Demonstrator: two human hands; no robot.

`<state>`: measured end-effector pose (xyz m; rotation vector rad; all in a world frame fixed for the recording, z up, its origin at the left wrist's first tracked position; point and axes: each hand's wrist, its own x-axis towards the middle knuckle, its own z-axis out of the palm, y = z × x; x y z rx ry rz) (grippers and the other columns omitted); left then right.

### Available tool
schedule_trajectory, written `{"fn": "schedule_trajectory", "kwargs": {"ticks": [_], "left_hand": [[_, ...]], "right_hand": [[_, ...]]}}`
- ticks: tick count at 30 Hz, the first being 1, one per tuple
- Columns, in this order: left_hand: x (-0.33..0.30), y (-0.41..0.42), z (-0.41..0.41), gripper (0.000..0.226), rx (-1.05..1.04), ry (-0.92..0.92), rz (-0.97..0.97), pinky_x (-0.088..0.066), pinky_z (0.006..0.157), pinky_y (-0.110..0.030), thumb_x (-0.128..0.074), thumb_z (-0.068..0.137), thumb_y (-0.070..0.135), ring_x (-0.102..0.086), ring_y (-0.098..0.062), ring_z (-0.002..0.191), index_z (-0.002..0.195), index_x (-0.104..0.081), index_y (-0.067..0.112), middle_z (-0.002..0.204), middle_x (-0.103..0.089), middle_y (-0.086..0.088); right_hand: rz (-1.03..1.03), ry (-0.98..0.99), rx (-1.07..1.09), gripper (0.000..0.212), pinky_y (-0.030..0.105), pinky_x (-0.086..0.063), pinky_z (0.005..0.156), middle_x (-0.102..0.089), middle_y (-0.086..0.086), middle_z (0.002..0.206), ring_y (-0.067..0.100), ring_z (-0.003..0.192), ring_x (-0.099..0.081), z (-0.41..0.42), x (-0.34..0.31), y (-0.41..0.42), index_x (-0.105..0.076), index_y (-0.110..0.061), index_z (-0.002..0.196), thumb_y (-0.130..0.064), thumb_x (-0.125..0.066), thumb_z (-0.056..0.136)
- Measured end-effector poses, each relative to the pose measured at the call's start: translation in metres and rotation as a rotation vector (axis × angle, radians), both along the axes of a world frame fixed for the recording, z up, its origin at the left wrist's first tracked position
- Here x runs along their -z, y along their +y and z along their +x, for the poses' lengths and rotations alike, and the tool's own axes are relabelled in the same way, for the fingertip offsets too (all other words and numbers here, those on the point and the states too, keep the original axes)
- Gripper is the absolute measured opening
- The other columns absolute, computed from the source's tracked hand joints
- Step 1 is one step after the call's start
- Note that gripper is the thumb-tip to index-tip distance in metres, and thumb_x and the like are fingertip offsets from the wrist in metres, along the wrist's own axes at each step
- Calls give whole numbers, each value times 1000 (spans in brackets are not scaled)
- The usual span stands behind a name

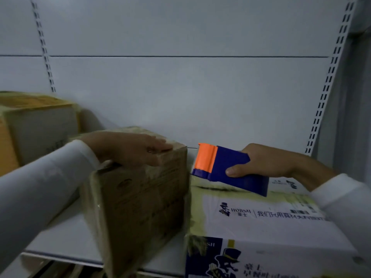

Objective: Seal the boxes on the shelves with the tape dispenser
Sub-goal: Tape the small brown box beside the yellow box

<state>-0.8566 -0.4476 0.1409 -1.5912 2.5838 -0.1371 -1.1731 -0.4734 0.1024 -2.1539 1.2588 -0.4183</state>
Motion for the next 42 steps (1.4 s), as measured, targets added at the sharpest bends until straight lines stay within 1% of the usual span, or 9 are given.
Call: {"fn": "schedule_trajectory", "kwargs": {"ticks": [3,8,11,15,20,26,32,38,42], "left_hand": [[0,9,13,56,-72,-39,27,-4,118,-32,-42,98,45,-4,-16,147,148,-17,42,161,-4,2],[27,30,46,68,-219,54,-112,-21,114,-38,-23,91,67,-26,-26,143,150,-14,34,158,-19,-8],[33,40,76,86,-127,69,-206,-34,108,-42,-10,74,80,-41,-28,132,142,-28,30,148,-38,-6],[28,45,119,99,54,44,-238,-31,110,-37,-16,63,89,-35,-21,137,148,-19,39,154,-31,6],[27,41,142,85,244,40,-274,-35,108,-41,-23,74,83,-36,-20,137,148,-20,41,154,-29,10],[39,32,157,63,342,66,-488,-40,100,-34,-39,92,60,-42,-20,133,148,-29,32,151,-37,6],[63,37,159,56,341,333,-559,-43,98,-38,-49,91,54,-51,-22,125,139,-45,28,142,-49,3],[58,65,163,34,393,977,-393,-47,90,-18,-59,92,34,-60,-3,106,122,-63,19,116,-67,6],[62,92,168,33,400,1123,182,-50,95,-25,-54,94,31,-63,-8,108,123,-61,16,113,-69,1]], "right_hand": [[18,-19,-35,56,25,-50,64,-76,10,85,18,70,-71,11,1,10,-73,-14,82,-67,-76,63],[16,-49,-50,37,25,-52,64,-77,6,84,17,71,-72,44,-8,40,-73,-22,77,-58,-76,71],[-16,-44,-24,42,22,-51,61,-75,7,81,16,68,-70,73,-17,64,-72,-20,76,-60,-76,65],[-38,-42,4,51,22,-48,60,-73,5,76,15,64,-67,114,-19,98,-69,-13,78,-62,-74,63],[-76,-30,50,67,28,-48,63,-72,14,80,20,66,-67,157,-14,136,-68,-3,84,-66,-72,60],[-85,-39,87,71,37,-48,69,-70,24,87,45,81,-66,177,-18,168,-66,3,90,-63,-73,65],[-73,-30,114,59,30,-52,66,-75,12,84,27,74,-71,187,-24,177,-70,-10,86,-63,-74,60],[-123,-40,68,60,30,-51,66,-73,13,83,31,74,-70,188,-22,173,-69,-8,85,-63,-74,62],[-116,-33,18,53,20,-52,62,-75,6,81,17,69,-70,195,-25,166,-69,-15,83,-62,-73,60]]}}
